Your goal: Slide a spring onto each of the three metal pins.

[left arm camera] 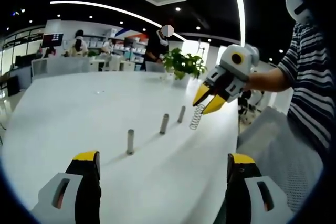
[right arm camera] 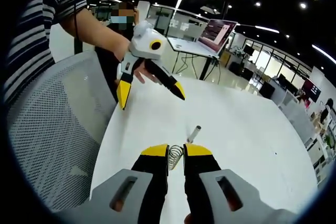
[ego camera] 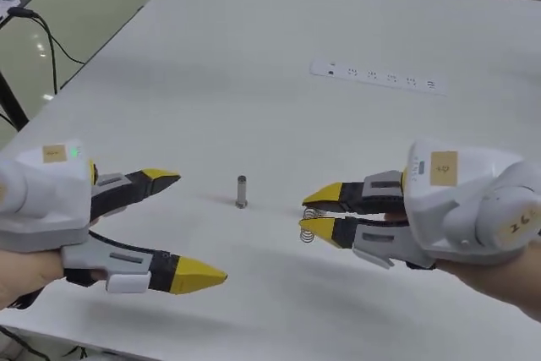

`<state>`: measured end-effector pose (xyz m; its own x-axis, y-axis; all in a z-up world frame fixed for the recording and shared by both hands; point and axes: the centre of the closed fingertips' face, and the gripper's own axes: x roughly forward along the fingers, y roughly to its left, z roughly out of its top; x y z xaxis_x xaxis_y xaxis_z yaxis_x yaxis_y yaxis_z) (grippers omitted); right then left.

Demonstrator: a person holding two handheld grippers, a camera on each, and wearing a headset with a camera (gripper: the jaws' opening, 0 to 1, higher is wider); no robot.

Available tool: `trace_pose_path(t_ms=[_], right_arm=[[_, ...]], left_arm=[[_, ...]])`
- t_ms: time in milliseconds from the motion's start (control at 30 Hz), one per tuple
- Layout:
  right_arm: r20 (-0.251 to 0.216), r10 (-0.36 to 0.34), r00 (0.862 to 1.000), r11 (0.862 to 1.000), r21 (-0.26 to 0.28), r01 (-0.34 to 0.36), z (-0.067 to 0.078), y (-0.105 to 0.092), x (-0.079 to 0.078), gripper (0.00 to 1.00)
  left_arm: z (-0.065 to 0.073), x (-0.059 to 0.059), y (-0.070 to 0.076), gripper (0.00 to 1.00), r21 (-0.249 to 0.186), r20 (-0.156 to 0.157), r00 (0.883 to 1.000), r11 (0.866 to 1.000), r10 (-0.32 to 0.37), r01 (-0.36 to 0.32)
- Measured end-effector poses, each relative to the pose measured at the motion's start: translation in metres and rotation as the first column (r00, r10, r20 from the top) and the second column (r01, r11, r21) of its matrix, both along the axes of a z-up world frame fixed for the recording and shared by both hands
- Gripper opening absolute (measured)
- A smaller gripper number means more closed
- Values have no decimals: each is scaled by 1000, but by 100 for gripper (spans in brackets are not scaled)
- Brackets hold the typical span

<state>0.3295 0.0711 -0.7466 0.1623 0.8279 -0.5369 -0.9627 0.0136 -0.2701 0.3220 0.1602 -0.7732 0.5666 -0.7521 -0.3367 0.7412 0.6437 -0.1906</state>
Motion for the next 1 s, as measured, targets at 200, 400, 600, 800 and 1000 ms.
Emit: trace_pose_path(t_ms=[200, 400, 600, 800, 1000], right_arm=[[-3, 3, 1000, 1000, 2, -3, 0, 2, 2, 7], [-7, 6, 1000, 1000, 1, -6, -3, 5, 3, 7], [1, 10, 1000, 1000, -1, -10, -2, 10, 6, 7], [10, 6, 1000, 1000, 1, -6, 1, 16, 14, 7], [21, 6, 1000, 1000, 5, -6, 3, 24, 22, 7]], left_arm=[[1, -1, 4, 98, -2, 0, 1000, 1000, 8, -8], [-1, -3, 3, 98, 7, 2, 1000, 1000, -2, 2], [-3, -2, 8, 98, 1, 0, 1000, 1000, 17, -17], [-5, -4, 8, 97, -4, -8, 1000, 1000, 20, -20], [-6, -5, 8, 98, -1, -5, 1000, 1000, 31, -31]])
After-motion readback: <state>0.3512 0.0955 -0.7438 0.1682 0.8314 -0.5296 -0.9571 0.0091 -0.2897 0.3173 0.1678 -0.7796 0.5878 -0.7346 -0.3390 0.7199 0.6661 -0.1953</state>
